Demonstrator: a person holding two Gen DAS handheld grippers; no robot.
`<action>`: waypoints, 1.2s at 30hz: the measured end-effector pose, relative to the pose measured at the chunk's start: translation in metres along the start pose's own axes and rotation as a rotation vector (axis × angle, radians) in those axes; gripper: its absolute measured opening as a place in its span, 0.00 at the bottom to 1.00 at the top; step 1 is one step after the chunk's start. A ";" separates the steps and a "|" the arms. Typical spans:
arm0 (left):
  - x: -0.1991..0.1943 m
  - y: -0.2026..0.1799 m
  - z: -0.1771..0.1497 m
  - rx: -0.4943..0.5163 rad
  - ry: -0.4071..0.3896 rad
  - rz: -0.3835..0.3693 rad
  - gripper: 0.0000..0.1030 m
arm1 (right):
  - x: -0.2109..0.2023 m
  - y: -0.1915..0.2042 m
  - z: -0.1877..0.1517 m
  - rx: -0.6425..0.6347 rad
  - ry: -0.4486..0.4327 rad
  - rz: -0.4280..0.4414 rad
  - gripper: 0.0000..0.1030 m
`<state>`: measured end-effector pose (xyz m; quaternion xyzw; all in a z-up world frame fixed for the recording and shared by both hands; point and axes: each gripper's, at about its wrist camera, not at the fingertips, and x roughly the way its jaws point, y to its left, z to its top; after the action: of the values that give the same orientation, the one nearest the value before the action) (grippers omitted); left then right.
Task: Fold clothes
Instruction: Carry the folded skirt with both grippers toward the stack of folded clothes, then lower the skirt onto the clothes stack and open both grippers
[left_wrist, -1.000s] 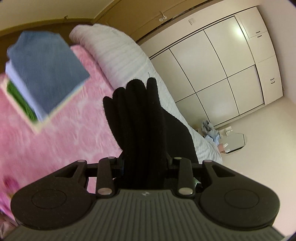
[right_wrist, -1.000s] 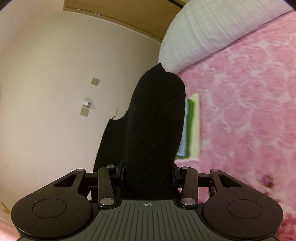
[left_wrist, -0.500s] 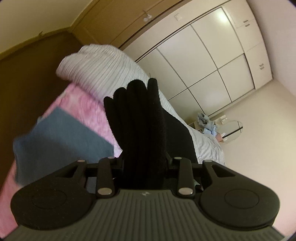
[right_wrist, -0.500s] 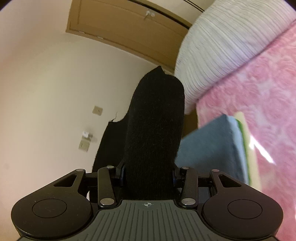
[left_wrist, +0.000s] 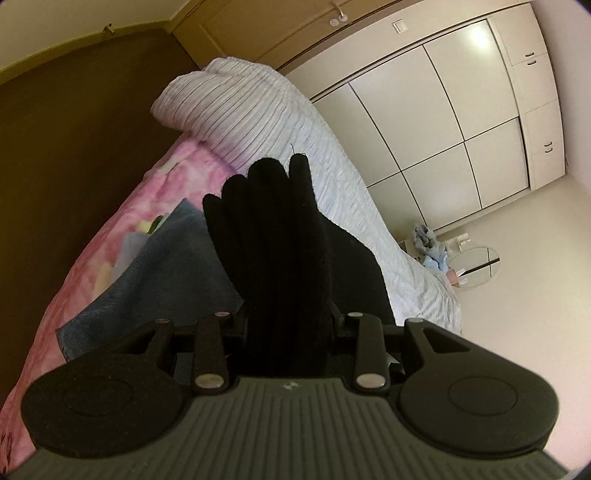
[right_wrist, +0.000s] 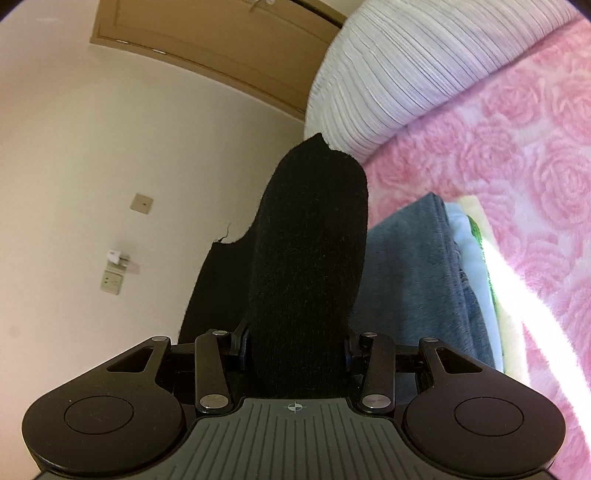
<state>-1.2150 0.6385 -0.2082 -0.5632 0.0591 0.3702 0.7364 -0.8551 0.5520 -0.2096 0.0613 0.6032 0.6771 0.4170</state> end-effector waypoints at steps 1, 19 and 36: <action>0.004 0.005 0.000 0.001 0.003 0.002 0.29 | 0.003 -0.004 0.000 -0.003 0.003 -0.006 0.41; -0.028 -0.039 -0.024 0.343 -0.054 0.327 0.21 | -0.032 0.043 -0.032 -0.391 -0.070 -0.387 0.53; -0.015 -0.026 -0.107 0.577 0.058 0.481 0.05 | 0.003 0.051 -0.146 -0.971 0.206 -0.546 0.29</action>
<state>-1.1745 0.5354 -0.2189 -0.3128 0.3125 0.4844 0.7549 -0.9676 0.4463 -0.2048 -0.3621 0.2539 0.7470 0.4964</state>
